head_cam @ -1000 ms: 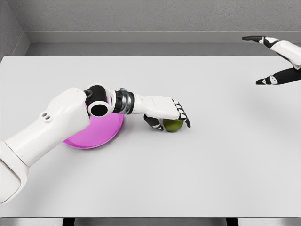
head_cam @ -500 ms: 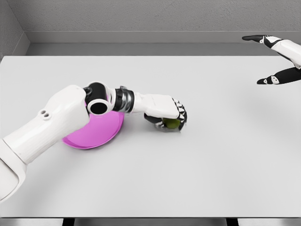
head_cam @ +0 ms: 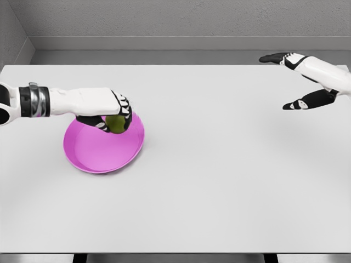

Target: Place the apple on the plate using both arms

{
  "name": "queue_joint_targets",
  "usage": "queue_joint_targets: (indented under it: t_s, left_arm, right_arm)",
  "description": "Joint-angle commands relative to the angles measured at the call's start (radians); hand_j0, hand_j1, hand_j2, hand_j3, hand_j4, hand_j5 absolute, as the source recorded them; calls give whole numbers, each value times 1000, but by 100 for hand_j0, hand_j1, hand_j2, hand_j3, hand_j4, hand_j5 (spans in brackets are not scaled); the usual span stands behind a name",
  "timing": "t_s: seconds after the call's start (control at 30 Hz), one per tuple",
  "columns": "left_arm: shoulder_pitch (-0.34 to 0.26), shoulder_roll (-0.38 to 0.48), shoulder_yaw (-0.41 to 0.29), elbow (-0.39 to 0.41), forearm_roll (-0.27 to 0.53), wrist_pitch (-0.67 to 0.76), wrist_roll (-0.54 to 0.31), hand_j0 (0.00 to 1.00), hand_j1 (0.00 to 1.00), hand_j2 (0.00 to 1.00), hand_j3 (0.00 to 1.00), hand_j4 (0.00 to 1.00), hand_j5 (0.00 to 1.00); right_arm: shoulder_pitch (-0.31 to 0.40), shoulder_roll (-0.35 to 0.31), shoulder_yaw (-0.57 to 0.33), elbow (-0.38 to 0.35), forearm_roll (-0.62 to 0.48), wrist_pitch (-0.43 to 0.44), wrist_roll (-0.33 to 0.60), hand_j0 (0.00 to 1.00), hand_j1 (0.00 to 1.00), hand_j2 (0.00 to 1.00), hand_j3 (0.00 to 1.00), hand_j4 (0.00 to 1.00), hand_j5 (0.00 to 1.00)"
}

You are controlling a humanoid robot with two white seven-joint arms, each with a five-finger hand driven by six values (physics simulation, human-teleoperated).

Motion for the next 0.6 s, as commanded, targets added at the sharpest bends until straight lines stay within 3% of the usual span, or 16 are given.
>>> queue_joint_targets:
  t_s: [0.0, 0.1, 0.17, 0.23, 0.33, 0.4, 0.43, 0.5, 0.57]
  left_arm:
    - [2, 28, 5, 36, 13, 3, -4, 44, 44, 44, 44, 44, 44]
    - [8, 25, 4, 37, 13, 3, -4, 49, 49, 49, 49, 49, 49]
    - [17, 23, 4, 44, 16, 3, -2, 73, 73, 73, 73, 73, 73]
    - [17, 23, 4, 44, 22, 3, -2, 89, 89, 89, 89, 89, 89]
    - [14, 25, 5, 45, 23, 3, -2, 100, 100, 100, 100, 100, 100]
    - [9, 22, 13, 56, 26, 3, 2, 100, 100, 100, 100, 100, 100]
    - [6, 22, 54, 103, 68, 3, 4, 100, 100, 100, 100, 100, 100]
    - [5, 22, 64, 211, 183, 3, 4, 100, 100, 100, 100, 100, 100]
    - [-1, 1, 77, 350, 187, 3, 4, 100, 100, 100, 100, 100, 100]
  right_arm:
    - [0, -2, 3, -4, -7, 3, -1, 100, 100, 100, 100, 100, 100]
    - [0, -3, 2, -4, -7, 3, -1, 100, 100, 100, 100, 100, 100]
    - [0, -3, 3, -4, -7, 3, -1, 100, 100, 100, 100, 100, 100]
    - [0, -3, 3, -6, -7, 3, -1, 100, 100, 100, 100, 100, 100]
    - [5, -20, 3, -6, -7, 3, -1, 100, 100, 100, 100, 100, 100]
    - [6, -20, 3, -6, -7, 3, -1, 100, 100, 100, 100, 100, 100]
    - [8, -20, 3, -6, -7, 3, -1, 100, 100, 100, 100, 100, 100]
    - [9, -20, 3, -6, -7, 3, -1, 100, 100, 100, 100, 100, 100]
    - [9, -20, 3, -6, -7, 3, -1, 100, 100, 100, 100, 100, 100]
